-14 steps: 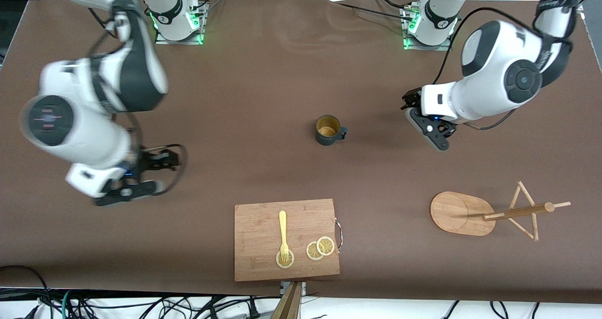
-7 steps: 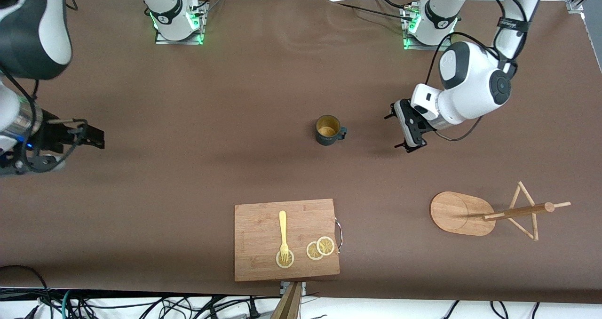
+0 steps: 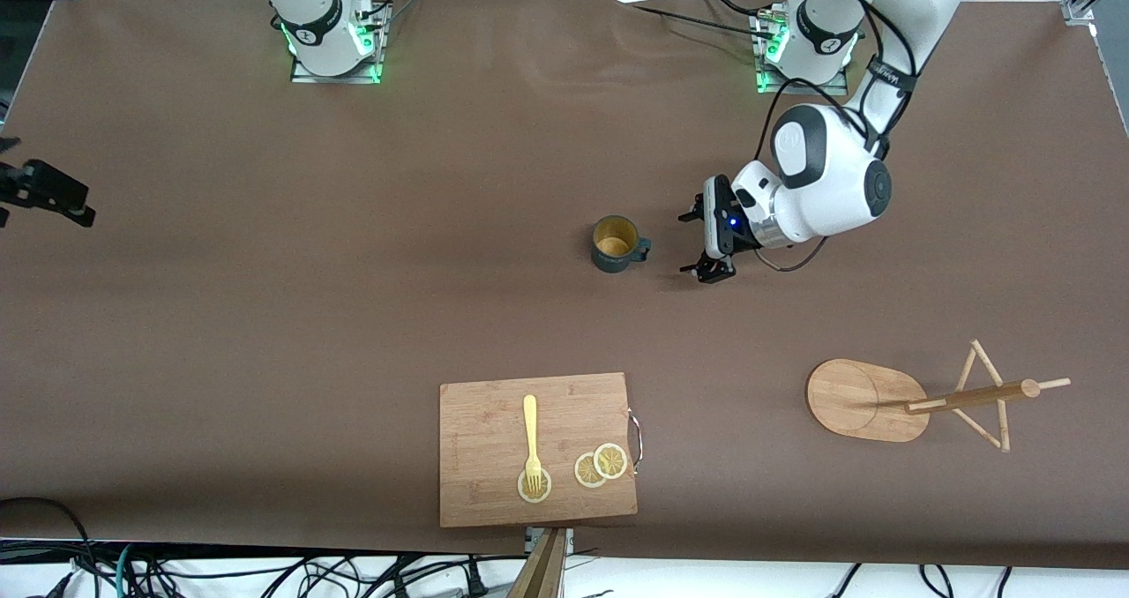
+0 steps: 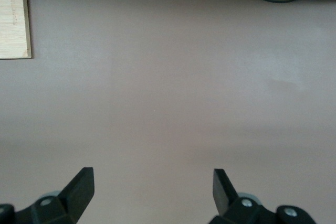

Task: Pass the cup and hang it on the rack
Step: 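Lower the left gripper to the mug handle and grasp it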

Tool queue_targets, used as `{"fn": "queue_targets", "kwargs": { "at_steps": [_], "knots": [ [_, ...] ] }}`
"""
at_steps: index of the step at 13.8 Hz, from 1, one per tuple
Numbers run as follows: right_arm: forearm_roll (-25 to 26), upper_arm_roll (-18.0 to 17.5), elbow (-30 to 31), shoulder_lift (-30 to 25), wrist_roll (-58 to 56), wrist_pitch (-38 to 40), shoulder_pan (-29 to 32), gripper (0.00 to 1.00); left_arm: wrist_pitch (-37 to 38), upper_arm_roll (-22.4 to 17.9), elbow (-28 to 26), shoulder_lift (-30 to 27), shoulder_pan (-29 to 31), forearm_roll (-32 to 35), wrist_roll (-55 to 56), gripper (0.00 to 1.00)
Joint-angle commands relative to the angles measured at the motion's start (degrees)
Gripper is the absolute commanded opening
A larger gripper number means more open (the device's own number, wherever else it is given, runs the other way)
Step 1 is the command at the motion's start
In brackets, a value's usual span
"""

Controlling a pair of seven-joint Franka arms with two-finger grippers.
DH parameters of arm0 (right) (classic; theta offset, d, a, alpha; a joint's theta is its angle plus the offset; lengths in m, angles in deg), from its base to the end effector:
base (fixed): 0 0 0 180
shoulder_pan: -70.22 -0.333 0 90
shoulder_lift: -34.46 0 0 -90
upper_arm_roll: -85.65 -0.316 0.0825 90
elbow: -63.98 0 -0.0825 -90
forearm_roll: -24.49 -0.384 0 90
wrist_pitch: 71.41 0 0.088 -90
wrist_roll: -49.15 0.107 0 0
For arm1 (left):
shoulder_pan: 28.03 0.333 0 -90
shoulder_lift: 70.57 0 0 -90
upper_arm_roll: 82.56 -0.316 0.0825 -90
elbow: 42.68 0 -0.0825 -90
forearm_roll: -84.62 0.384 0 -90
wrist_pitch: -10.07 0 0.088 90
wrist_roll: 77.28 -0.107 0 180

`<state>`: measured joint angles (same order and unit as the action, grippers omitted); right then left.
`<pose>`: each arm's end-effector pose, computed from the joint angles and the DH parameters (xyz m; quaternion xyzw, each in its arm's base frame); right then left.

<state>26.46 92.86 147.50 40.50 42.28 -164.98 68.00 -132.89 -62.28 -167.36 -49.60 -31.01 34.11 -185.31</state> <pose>0.5915 -0.0509 0.6240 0.9989 0.0174 0.0328 0.0273 0.5144 -0.2173 0.2278 0.6849 -0.6593 0.1860 0.2480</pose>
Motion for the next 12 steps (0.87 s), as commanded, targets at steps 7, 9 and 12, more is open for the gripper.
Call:
{"fn": "queue_targets", "kwargs": {
  "at_steps": [7,9,12],
  "knots": [
    [1.46,-9.84,5.78,-5.07,8.97,4.27,4.59,1.00,-4.34,3.19,1.02,9.43,-1.49,-36.21,-38.45,0.91],
    [1.89,-9.76,5.61,-4.63,6.80,4.36,4.59,1.00,-4.26,3.28,1.02,9.52,-1.41,-36.85,-39.36,0.59],
    [2.51,-9.67,4.04,-3.40,5.73,6.28,4.41,1.00,-3.73,3.28,1.46,10.92,-1.58,-38.07,-39.36,0.09]
  ]
}}
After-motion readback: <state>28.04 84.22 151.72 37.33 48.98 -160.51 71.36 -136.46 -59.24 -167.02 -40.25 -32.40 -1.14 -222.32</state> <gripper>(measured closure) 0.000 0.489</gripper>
